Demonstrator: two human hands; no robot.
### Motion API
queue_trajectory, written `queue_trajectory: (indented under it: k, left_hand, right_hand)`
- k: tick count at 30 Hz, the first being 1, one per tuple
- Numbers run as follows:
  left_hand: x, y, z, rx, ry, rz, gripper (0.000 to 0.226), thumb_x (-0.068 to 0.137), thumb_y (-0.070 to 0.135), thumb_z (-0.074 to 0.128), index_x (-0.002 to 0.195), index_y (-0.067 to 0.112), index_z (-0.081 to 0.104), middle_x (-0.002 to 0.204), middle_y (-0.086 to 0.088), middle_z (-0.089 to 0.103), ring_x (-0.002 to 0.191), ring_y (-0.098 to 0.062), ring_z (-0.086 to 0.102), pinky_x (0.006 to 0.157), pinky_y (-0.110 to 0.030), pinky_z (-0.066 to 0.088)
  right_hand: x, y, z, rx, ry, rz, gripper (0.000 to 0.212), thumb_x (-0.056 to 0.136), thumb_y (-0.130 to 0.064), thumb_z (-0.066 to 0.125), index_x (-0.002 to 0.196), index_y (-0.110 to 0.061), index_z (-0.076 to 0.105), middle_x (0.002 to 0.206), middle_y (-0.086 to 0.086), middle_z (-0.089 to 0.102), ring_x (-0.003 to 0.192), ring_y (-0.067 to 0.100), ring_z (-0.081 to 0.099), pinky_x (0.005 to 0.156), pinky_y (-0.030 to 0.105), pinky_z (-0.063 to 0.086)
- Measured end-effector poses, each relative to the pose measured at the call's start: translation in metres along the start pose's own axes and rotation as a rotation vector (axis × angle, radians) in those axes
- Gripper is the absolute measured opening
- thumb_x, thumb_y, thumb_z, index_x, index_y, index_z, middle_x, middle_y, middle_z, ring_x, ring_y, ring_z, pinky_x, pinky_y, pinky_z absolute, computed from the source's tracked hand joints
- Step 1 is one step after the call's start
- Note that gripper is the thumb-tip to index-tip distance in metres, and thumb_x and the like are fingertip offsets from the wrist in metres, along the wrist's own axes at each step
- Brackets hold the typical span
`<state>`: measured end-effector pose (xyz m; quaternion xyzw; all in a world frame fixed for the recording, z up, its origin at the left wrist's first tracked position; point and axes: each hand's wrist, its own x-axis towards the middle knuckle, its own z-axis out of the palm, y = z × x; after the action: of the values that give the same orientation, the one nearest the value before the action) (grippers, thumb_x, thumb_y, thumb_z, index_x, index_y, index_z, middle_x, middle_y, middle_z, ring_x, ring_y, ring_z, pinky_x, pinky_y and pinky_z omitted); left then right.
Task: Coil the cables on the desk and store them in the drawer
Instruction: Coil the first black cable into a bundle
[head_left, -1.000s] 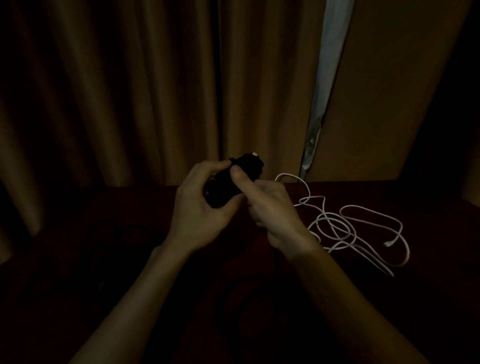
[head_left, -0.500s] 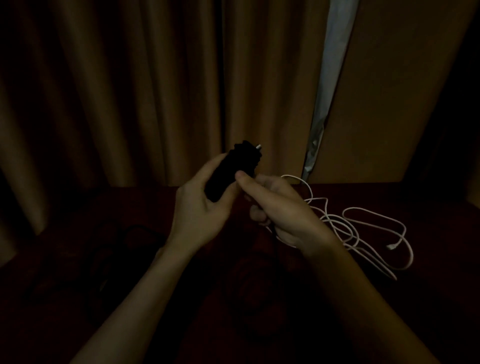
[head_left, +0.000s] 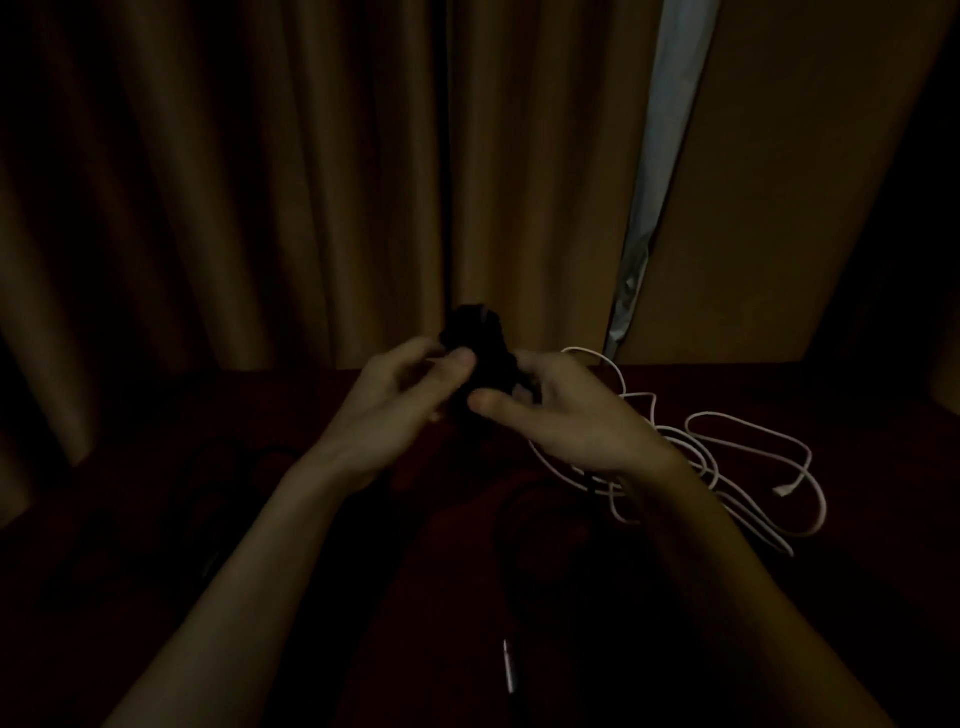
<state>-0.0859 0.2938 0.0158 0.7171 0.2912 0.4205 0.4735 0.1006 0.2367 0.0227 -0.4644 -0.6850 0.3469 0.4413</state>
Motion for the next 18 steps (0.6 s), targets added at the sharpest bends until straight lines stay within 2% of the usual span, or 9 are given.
queue_trajectory:
  k: [2, 4, 7, 9, 11, 14, 16, 18]
  left_hand:
    - [-0.002, 0.002, -0.002, 0.135, 0.016, 0.032, 0.042, 0.078, 0.054, 0.074, 0.111, 0.028, 0.073, 0.103, 0.011, 0.077, 0.098, -0.005, 0.072, 0.080, -0.023, 0.054]
    - [-0.001, 0.002, -0.009, 0.187, 0.058, 0.036, 0.052, 0.070, 0.048, 0.081, 0.116, 0.026, 0.072, 0.106, 0.010, 0.076, 0.100, -0.003, 0.071, 0.082, -0.022, 0.053]
    - [0.001, 0.001, -0.016, 0.371, 0.065, 0.083, 0.084, 0.063, 0.044, 0.092, 0.138, 0.035, 0.054, 0.121, 0.019, 0.064, 0.112, 0.005, 0.061, 0.092, -0.019, 0.049]
    - [0.001, 0.001, -0.014, 0.560, -0.022, 0.138, 0.077, 0.066, 0.040, 0.093, 0.133, 0.038, 0.055, 0.114, 0.024, 0.064, 0.105, 0.010, 0.061, 0.086, -0.014, 0.051]
    - [0.000, 0.000, -0.008, 0.637, -0.082, 0.196, 0.057, 0.070, 0.039, 0.091, 0.120, 0.037, 0.063, 0.106, 0.025, 0.067, 0.098, 0.010, 0.063, 0.080, -0.012, 0.050]
    - [0.002, -0.006, -0.005, 0.513, -0.016, 0.234, 0.045, 0.075, 0.033, 0.088, 0.115, 0.033, 0.068, 0.102, 0.022, 0.071, 0.096, 0.008, 0.066, 0.079, -0.011, 0.049]
    - [0.003, -0.011, -0.005, 0.459, 0.150, 0.230, 0.041, 0.078, 0.028, 0.087, 0.113, 0.034, 0.066, 0.099, 0.025, 0.069, 0.093, 0.012, 0.064, 0.076, -0.005, 0.046]
    - [0.004, -0.012, -0.005, 0.420, 0.311, 0.214, 0.041, 0.080, 0.026, 0.085, 0.116, 0.030, 0.066, 0.101, 0.026, 0.067, 0.093, 0.015, 0.063, 0.074, -0.003, 0.046]
  right_hand:
    - [0.002, 0.003, 0.001, -0.371, 0.032, -0.002, 0.025, 0.095, -0.029, 0.071, 0.116, -0.017, 0.066, 0.093, 0.000, 0.071, 0.086, 0.013, 0.069, 0.071, 0.028, 0.053]
    - [0.003, 0.005, 0.002, -0.619, 0.062, -0.019, 0.027, 0.092, -0.036, 0.072, 0.113, -0.022, 0.063, 0.088, -0.008, 0.063, 0.082, 0.011, 0.062, 0.068, 0.027, 0.043]
    - [0.006, 0.007, 0.006, -0.818, 0.024, -0.016, 0.038, 0.092, -0.038, 0.069, 0.125, -0.025, 0.056, 0.114, -0.005, 0.062, 0.106, 0.021, 0.061, 0.083, 0.037, 0.049]
    - [0.006, 0.011, 0.009, -0.898, 0.001, -0.014, 0.049, 0.093, -0.036, 0.067, 0.137, -0.027, 0.049, 0.129, 0.001, 0.058, 0.117, 0.029, 0.058, 0.093, 0.045, 0.050]
    - [0.007, 0.012, 0.010, -0.936, 0.006, -0.014, 0.052, 0.093, -0.034, 0.069, 0.140, -0.027, 0.047, 0.130, 0.002, 0.056, 0.118, 0.030, 0.057, 0.094, 0.043, 0.050]
    - [0.007, 0.009, 0.008, -0.810, 0.115, -0.111, 0.039, 0.089, -0.024, 0.074, 0.126, -0.022, 0.061, 0.114, -0.001, 0.064, 0.107, 0.022, 0.062, 0.089, 0.038, 0.052]
    - [0.008, 0.006, 0.005, -0.550, 0.214, -0.148, 0.029, 0.090, -0.012, 0.071, 0.117, -0.022, 0.066, 0.099, -0.007, 0.069, 0.094, 0.009, 0.066, 0.084, 0.035, 0.056]
    - [0.006, -0.002, 0.008, -0.181, 0.186, -0.102, 0.025, 0.098, -0.008, 0.064, 0.118, -0.022, 0.067, 0.081, -0.014, 0.066, 0.072, -0.002, 0.063, 0.066, 0.018, 0.053]
